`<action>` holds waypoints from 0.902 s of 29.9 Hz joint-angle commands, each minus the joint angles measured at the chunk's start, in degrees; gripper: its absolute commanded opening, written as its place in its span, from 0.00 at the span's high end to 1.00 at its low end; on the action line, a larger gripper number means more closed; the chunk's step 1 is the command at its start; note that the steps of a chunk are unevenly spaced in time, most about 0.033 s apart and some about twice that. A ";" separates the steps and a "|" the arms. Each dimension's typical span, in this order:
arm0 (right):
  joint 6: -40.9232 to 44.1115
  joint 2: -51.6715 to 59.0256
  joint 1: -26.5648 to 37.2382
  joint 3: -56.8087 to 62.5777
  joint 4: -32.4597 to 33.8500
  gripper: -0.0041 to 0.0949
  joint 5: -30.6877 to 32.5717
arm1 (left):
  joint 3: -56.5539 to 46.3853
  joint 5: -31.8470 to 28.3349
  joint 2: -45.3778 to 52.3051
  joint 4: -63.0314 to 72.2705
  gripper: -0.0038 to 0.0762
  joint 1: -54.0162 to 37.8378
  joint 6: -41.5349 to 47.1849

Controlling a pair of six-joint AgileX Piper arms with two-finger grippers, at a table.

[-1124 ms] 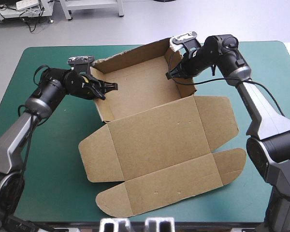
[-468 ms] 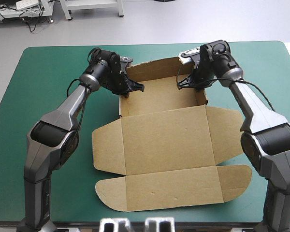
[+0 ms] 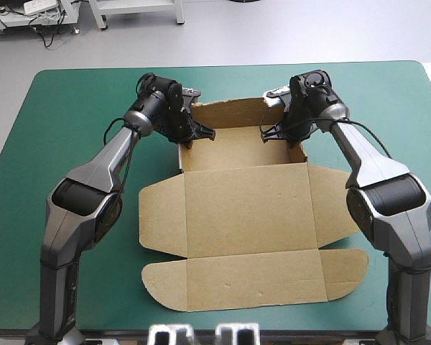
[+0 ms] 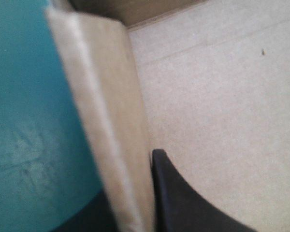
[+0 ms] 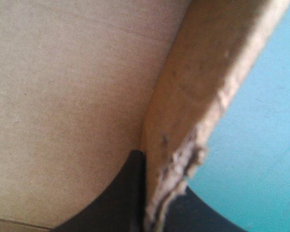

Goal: Fold the box

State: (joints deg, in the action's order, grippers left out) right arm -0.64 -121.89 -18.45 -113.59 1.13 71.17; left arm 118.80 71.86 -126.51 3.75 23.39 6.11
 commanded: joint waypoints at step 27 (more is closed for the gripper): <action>-1.67 12.67 -0.66 -1.59 1.60 0.21 0.84 | 1.18 2.39 13.57 0.27 0.33 1.70 -4.67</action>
State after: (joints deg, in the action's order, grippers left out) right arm -2.16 -114.23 -19.50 -113.54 1.82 71.22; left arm 118.55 71.59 -118.00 4.93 24.64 1.13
